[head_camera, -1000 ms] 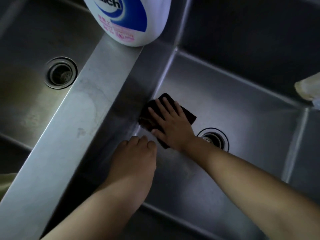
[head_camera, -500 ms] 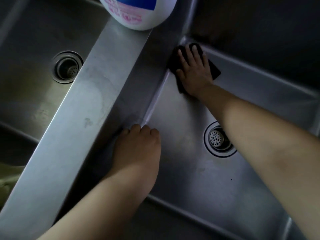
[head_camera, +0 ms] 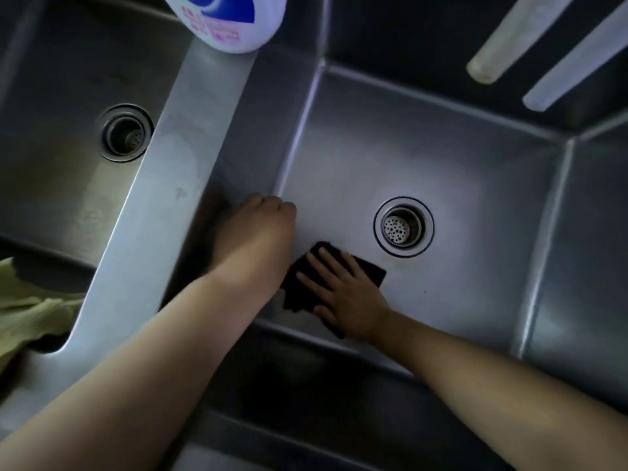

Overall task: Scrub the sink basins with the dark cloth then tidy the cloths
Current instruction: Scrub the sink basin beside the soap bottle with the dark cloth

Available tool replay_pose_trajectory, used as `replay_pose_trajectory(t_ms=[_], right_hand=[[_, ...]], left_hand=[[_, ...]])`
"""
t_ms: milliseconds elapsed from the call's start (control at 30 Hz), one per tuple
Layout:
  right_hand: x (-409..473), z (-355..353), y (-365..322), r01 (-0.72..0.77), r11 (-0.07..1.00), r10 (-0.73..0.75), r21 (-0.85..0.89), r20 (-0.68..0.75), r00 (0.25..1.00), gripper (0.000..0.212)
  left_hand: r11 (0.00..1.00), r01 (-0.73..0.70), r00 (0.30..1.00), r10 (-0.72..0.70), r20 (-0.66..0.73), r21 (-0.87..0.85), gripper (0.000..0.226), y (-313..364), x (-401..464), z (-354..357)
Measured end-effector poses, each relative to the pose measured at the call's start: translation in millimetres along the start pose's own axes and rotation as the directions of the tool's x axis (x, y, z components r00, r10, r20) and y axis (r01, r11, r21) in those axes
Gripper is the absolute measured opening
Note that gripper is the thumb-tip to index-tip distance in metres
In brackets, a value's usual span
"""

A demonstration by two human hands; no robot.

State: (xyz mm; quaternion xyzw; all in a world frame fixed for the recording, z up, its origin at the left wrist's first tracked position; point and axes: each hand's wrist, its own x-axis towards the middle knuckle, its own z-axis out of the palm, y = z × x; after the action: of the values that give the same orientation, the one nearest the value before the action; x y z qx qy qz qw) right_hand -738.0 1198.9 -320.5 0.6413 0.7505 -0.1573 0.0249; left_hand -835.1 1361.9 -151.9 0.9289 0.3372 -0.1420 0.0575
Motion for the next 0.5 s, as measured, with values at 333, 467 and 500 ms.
replay_pose_trajectory(t_ms=[333, 467, 500], right_hand=[[10.5, -12.5, 37.6, 0.121, 0.992, -0.119, -0.047, 0.043, 0.992, 0.060], [85.2, -36.8, 47.0, -0.236, 0.972, 0.236, 0.003, -0.030, 0.971, 0.063], [100.0, -39.9, 43.5, -0.308, 0.951, 0.308, 0.022, -0.019, 0.951, 0.064]], left_hand=[[0.862, -0.421, 0.877, 0.467, -0.117, 0.281, 0.025, -46.8, -24.5, -49.8], [0.863, -0.460, 0.845, 0.498, -0.194, 0.211, 0.028, -57.5, -21.7, -43.1], [0.864, -0.470, 0.837, 0.501, -0.219, 0.181, 0.026, -57.6, -21.0, -41.3]])
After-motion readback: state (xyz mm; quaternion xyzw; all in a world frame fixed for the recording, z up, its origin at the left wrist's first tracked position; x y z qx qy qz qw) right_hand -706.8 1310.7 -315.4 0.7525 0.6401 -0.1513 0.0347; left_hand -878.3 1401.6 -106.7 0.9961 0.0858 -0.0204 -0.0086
